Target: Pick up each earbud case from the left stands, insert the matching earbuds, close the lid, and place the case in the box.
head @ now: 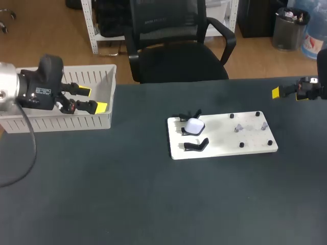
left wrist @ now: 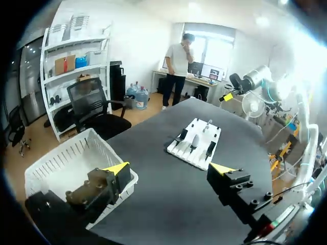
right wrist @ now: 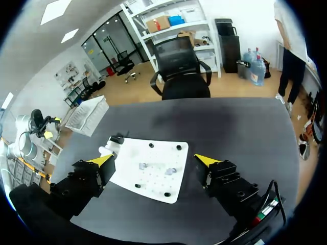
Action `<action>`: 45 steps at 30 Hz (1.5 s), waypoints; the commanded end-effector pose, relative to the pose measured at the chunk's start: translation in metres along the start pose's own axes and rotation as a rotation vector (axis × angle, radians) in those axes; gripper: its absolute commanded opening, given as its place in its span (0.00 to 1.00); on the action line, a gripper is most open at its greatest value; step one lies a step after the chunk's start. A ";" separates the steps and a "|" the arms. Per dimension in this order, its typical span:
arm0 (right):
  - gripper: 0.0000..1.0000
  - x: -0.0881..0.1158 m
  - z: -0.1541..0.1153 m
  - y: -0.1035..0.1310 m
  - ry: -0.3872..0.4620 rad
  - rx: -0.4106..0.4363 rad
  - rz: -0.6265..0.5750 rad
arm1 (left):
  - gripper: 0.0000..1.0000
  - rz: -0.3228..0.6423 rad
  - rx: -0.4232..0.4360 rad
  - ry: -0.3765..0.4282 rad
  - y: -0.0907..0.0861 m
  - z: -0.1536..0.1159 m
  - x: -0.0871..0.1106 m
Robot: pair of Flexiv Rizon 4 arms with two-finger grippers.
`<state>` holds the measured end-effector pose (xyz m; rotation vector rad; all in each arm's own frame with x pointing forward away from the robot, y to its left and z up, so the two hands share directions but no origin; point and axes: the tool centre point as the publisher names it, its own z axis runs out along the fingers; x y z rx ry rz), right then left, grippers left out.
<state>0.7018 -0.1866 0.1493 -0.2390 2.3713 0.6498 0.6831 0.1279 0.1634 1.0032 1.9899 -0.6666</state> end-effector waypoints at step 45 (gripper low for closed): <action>1.00 0.000 0.000 0.000 0.000 0.001 0.000 | 1.00 0.330 0.357 -0.074 -0.086 0.172 0.009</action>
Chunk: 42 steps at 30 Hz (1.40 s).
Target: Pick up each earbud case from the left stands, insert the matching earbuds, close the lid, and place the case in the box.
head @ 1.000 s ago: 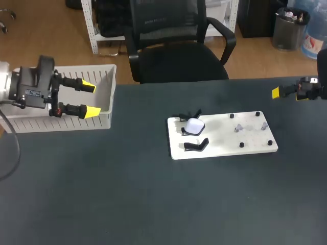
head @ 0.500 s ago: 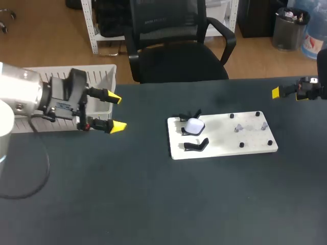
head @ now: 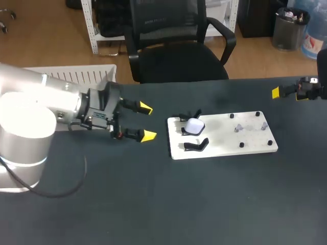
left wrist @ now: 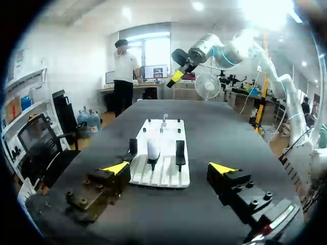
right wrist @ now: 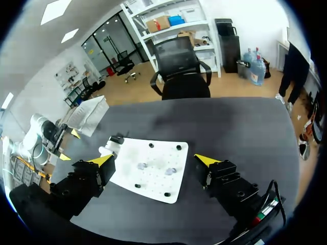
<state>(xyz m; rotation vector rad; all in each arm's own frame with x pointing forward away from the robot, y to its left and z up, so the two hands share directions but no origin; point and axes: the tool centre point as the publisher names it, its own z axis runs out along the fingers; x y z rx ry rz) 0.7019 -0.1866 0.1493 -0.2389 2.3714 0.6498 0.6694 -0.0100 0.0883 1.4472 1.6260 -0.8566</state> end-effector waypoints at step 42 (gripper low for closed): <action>1.00 0.000 0.000 0.000 0.000 0.001 0.000 | 1.00 -0.027 0.050 -0.019 0.023 0.097 0.000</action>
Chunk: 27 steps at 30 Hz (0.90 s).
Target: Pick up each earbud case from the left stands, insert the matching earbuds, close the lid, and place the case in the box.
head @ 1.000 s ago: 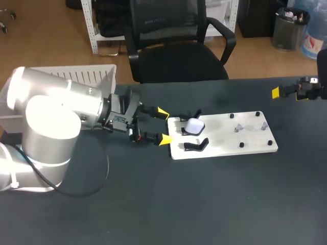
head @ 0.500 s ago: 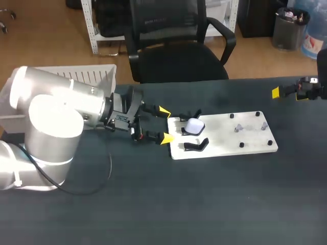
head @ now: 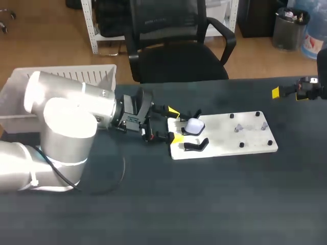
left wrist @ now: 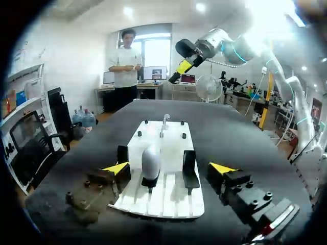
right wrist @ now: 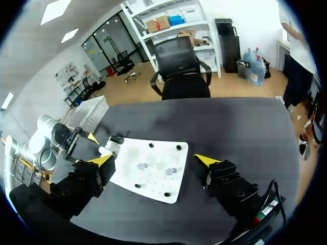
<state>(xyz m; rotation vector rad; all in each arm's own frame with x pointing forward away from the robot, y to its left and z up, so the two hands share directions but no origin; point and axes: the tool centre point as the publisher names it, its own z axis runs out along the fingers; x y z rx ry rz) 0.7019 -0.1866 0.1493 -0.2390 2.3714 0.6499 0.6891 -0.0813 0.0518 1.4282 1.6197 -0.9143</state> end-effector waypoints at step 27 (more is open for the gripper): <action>1.00 0.000 0.000 0.000 0.000 0.001 0.000 | 0.75 -0.017 0.073 -0.003 0.029 0.047 0.010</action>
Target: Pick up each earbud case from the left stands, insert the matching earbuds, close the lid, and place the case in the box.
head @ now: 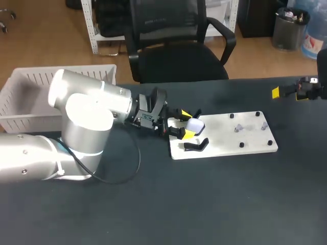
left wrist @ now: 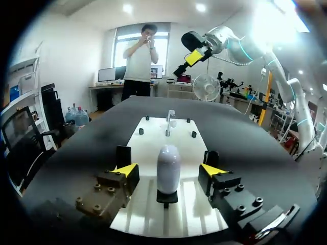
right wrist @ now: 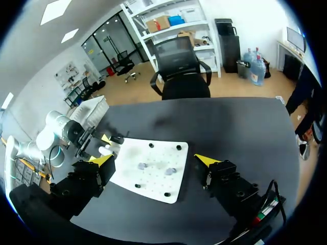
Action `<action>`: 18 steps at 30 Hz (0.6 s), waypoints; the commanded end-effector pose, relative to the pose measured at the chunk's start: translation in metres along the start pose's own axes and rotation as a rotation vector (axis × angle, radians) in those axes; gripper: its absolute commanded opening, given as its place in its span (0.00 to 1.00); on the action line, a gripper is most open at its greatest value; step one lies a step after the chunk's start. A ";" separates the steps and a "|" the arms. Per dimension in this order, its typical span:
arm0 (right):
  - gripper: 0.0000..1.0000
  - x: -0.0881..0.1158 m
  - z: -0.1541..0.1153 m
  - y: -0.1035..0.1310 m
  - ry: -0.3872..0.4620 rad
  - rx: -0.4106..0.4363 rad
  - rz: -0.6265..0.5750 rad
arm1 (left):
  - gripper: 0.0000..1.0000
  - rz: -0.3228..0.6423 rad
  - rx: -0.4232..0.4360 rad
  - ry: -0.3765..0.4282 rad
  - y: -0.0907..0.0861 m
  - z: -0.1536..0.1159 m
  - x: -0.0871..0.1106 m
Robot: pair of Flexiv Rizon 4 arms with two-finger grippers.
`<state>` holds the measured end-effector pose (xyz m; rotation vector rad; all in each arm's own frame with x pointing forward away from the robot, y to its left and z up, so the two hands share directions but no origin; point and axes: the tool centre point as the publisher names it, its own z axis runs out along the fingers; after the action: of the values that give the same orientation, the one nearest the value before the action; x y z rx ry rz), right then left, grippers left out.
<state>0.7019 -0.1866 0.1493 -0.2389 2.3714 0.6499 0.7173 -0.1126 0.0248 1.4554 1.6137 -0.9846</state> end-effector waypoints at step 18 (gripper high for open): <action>1.00 0.000 0.000 0.000 0.000 0.001 0.000 | 0.53 -0.007 0.029 -0.001 0.005 0.014 0.006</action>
<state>0.7019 -0.1866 0.1493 -0.2389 2.3714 0.6499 0.7187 -0.1207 0.0145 1.4651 1.6080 -1.0110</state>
